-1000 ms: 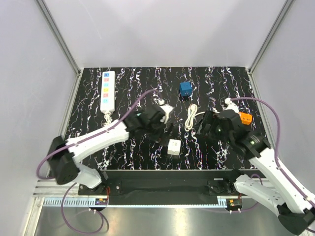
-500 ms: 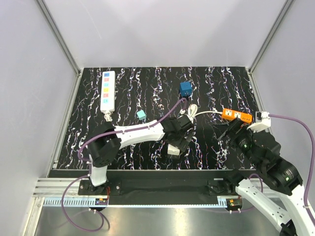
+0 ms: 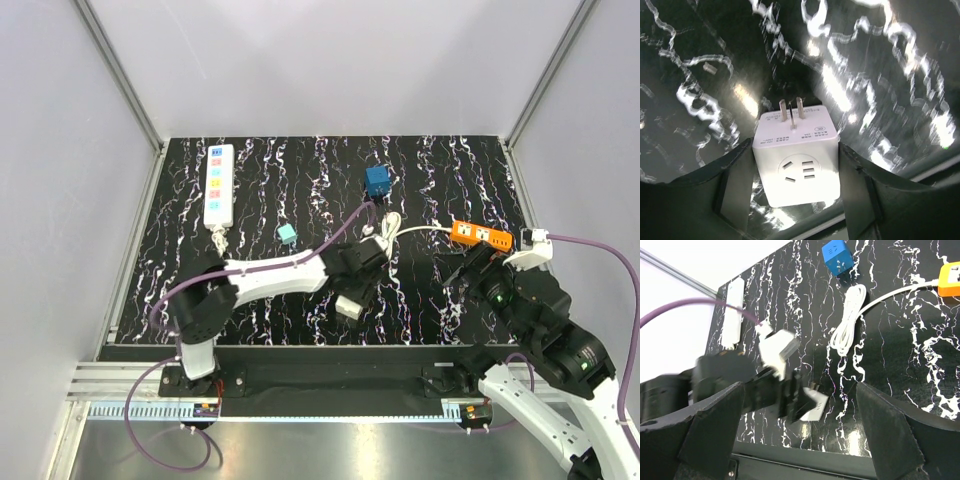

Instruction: Insert the plug

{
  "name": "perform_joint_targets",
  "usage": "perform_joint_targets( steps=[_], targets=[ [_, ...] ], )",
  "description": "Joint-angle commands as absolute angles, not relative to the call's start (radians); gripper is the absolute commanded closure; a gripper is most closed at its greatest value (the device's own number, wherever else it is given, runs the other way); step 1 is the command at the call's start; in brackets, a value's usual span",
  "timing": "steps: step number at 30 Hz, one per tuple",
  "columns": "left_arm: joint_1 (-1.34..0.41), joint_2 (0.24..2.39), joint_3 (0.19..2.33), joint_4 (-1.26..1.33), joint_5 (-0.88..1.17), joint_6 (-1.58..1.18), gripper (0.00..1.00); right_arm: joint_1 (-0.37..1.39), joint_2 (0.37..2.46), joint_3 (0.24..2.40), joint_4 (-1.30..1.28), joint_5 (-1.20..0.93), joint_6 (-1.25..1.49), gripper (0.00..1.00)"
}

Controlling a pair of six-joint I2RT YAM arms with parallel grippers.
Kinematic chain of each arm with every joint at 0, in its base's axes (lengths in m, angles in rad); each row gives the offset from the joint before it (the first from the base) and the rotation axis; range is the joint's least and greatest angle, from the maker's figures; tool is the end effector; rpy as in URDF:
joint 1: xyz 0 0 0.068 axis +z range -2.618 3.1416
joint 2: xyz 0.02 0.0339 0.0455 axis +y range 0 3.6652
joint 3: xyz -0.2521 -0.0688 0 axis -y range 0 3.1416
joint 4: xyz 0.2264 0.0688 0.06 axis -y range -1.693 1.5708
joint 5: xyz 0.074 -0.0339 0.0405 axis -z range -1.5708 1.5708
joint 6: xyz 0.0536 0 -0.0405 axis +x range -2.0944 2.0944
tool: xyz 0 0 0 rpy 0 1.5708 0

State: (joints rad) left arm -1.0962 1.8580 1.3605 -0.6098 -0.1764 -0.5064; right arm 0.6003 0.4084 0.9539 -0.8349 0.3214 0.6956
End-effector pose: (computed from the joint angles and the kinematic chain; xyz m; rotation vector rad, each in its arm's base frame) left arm 0.1800 -0.3299 0.1866 0.7255 2.5808 -0.2894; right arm 0.0679 0.0260 0.3467 0.3156 1.8619 0.6014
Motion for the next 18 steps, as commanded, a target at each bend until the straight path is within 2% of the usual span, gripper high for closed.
perform_joint_targets(
  steps=[1, 7, 11, 14, 18],
  targets=[
    [-1.101, 1.672, 1.260, -0.520, -0.137, -0.417, 1.00, 0.603, 0.419, 0.940, -0.807, 0.333, 0.689, 0.00],
    [-1.098, 1.393, 1.025, -0.336, -0.091, -0.269, 1.00, 0.604, 0.417, 0.922, -0.804, 0.319, 0.695, 0.00],
    [-1.100, 1.128, 0.829, -0.128, -0.035, -0.175, 1.00, 0.604, 0.411, 0.887, -0.801, 0.307, 0.706, 0.00],
    [-1.100, 1.001, 0.753, -0.055, -0.040, -0.144, 1.00, 0.603, 0.411, 0.862, -0.802, 0.293, 0.716, 0.00],
    [-1.101, 0.974, 0.771, -0.113, -0.005, -0.109, 1.00, 0.604, 0.414, 0.842, -0.799, 0.287, 0.721, 0.00]
  ],
)
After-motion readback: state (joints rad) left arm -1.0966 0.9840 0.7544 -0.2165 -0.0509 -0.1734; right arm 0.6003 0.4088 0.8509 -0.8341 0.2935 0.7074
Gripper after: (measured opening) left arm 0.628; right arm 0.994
